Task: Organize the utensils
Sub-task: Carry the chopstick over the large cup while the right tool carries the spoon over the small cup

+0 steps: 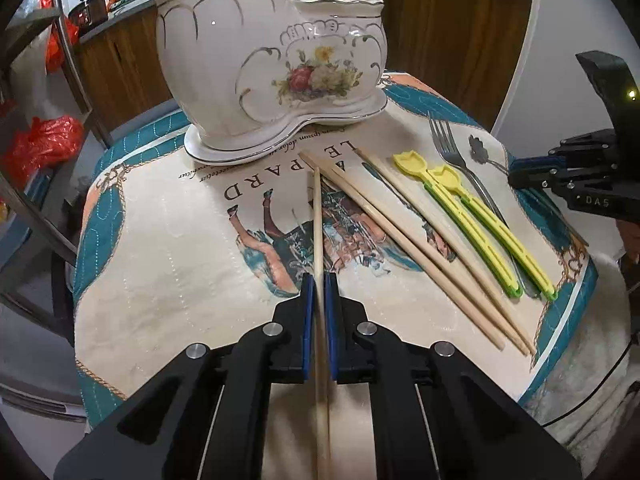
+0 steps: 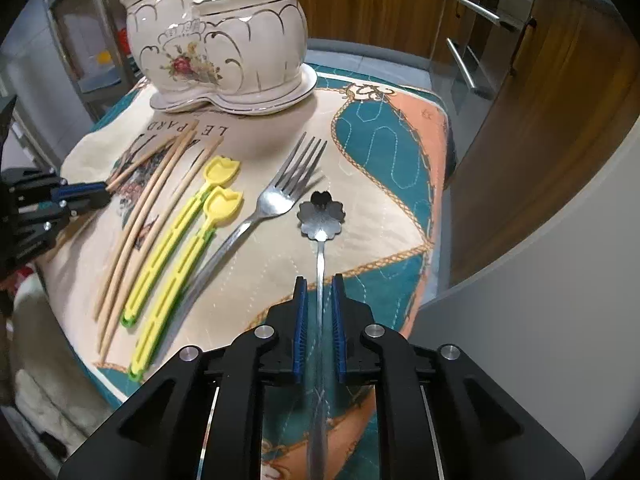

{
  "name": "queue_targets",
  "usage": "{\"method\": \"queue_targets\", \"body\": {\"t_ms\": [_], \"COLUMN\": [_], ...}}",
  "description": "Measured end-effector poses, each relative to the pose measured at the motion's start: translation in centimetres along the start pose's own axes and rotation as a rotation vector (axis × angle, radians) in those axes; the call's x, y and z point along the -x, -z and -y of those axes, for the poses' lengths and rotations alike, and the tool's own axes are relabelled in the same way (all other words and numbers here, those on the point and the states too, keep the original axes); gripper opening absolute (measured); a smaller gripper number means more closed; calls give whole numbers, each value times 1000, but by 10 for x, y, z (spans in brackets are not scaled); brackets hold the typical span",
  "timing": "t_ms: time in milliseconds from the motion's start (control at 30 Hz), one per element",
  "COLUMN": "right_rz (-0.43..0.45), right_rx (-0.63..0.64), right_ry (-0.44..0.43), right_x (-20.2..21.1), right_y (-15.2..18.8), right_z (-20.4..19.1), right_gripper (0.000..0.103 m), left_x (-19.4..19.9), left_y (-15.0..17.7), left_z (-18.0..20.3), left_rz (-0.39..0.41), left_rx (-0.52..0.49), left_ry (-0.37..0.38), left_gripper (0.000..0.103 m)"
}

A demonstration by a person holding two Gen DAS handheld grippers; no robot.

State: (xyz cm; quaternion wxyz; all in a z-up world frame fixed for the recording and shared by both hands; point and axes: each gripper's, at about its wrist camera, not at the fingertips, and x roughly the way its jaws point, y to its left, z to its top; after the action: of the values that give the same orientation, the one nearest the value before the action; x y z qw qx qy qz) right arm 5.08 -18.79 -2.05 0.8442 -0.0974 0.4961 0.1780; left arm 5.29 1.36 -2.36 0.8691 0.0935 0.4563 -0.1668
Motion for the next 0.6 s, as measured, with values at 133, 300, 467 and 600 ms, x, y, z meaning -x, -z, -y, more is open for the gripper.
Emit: {"method": "queue_targets", "body": {"t_ms": [133, 300, 467, 600], "right_rz": [-10, 6, 77, 193], "right_rx": [-2, 8, 8, 16], "right_ry": [-8, -16, -30, -46], "right_x": [-3, -4, 5, 27], "right_y": [-5, -5, 1, 5], "right_z": [-1, -3, -5, -6], "right_gripper": [13, 9, 4, 4], "left_x": [-3, -7, -10, -1], "left_y": [-5, -10, -13, -8], "left_z": [-8, -7, 1, 0], "left_rz": [-15, -12, 16, 80], "left_rx": [28, 16, -4, -9], "left_ry": [43, 23, -11, -7], "left_gripper": [7, 7, 5, 5]}}
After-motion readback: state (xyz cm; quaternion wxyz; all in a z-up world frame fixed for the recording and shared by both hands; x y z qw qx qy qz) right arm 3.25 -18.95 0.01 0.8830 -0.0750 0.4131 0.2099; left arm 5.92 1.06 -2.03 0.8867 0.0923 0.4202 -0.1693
